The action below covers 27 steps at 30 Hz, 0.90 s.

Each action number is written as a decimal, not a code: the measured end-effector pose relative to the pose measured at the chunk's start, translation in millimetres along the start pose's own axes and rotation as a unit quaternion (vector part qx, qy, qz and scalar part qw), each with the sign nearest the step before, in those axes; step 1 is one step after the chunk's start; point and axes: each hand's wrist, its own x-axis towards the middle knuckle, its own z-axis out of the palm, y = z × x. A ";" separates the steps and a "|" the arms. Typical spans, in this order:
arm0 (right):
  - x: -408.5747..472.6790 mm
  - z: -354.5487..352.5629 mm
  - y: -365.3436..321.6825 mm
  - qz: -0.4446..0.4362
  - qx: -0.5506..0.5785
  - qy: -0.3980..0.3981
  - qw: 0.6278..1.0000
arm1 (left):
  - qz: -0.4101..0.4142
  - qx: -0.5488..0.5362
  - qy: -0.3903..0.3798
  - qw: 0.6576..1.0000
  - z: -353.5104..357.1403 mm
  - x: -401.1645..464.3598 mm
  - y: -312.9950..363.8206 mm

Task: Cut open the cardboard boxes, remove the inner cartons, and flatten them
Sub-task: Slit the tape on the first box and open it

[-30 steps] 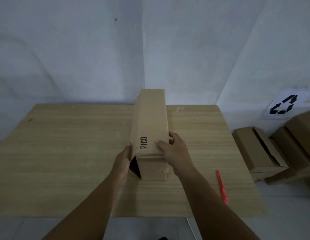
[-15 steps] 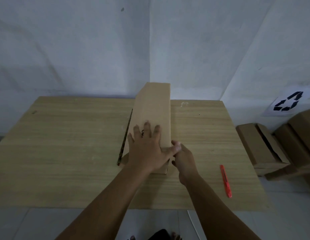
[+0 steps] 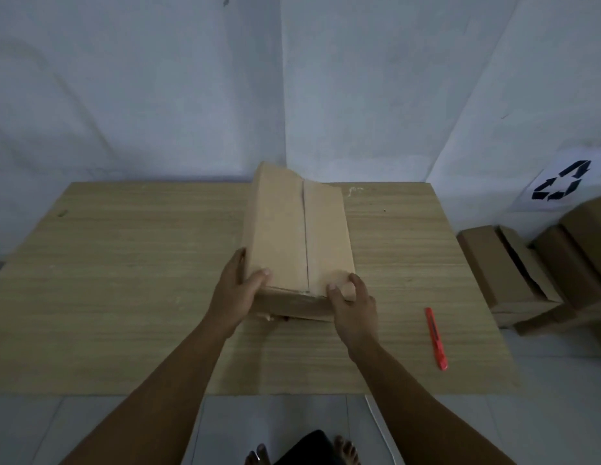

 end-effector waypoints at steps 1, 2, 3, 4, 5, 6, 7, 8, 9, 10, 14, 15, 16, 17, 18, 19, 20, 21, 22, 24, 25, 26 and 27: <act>0.9 -3.2 1.4 -0.013 -0.017 0.008 1.000 | -0.014 -0.028 -0.010 0.999 3.2 -1.9 -7.3; 3.1 -4.4 4.6 -0.024 -0.032 0.013 0.999 | -0.019 -0.046 -0.018 0.999 6.9 -4.2 -10.4; 4.7 -5.6 7.5 -0.032 -0.045 0.015 0.998 | -0.016 -0.056 -0.023 0.998 10.5 -7.2 -10.9; 7.4 -5.8 11.4 -0.036 -0.052 0.018 0.998 | -0.008 -0.059 -0.028 0.998 13.2 -7.4 -12.8; 9.9 -5.8 14.2 -0.041 -0.056 0.020 0.997 | -0.001 -0.053 -0.033 0.998 15.3 -7.7 -13.9; 11.5 -6.1 15.8 -0.046 -0.061 0.023 0.997 | 0.005 -0.041 -0.035 0.999 16.6 -5.6 -17.2; 12.7 -5.6 17.3 -0.052 -0.067 0.025 0.996 | 0.007 -0.020 -0.036 0.999 17.3 -3.2 -20.7; 13.5 -5.1 18.7 -0.057 -0.075 0.024 0.995 | 0.008 -0.002 -0.037 0.999 17.3 -0.8 -24.8; 13.7 -5.2 19.2 -0.062 -0.078 0.023 0.995 | 0.009 0.016 -0.041 0.999 17.8 1.5 -28.2; 13.9 -6.1 20.3 -0.068 -0.074 0.021 0.995 | 0.011 0.028 -0.043 0.999 18.5 5.0 -32.6; 8.7 -29.5 38.3 -0.122 -0.039 0.065 0.990 | 0.024 0.057 -0.031 0.998 27.5 8.3 -31.3; 9.0 -39.5 48.2 -0.118 -0.061 0.088 0.987 | 0.027 0.073 -0.022 0.997 29.0 7.1 -30.6; 9.8 -50.9 58.6 -0.105 -0.100 0.115 0.983 | 0.035 0.089 -0.012 0.995 31.0 7.0 -31.5; 11.7 -61.7 70.5 -0.083 -0.147 0.142 0.975 | 0.049 0.107 -0.001 0.993 32.3 7.2 -33.6; 13.0 -72.7 81.0 -0.059 -0.188 0.165 0.966 | 0.061 0.122 0.006 0.991 33.1 7.3 -36.9; 13.6 -82.6 89.9 -0.035 -0.223 0.178 0.958 | 0.073 0.135 0.009 0.988 33.7 6.8 -38.4; 13.8 -90.7 98.6 -0.012 -0.254 0.179 0.951 | 0.079 0.145 0.010 0.986 33.7 7.6 -40.0; 12.1 -97.7 104.5 0.003 -0.282 0.174 0.943 | 0.082 0.151 0.010 0.985 33.8 7.8 -40.4; 10.0 -102.9 110.0 0.013 -0.307 0.166 0.937 | 0.085 0.155 0.009 0.984 33.8 8.0 -41.2; 5.3 -110.6 118.8 0.013 -0.337 0.159 0.928 | 0.093 0.163 0.001 0.982 33.4 8.2 -41.4; 5.4 -112.2 121.9 0.008 -0.346 0.156 0.925 | 0.093 0.167 -0.003 0.982 32.9 7.9 -40.4; 6.7 -113.6 123.2 0.005 -0.344 0.154 0.926 | 0.091 0.169 -0.006 0.981 32.0 8.5 -40.1; 10.8 -113.4 123.7 0.009 -0.330 0.153 0.931 | 0.087 0.171 -0.010 0.981 30.8 8.9 -39.5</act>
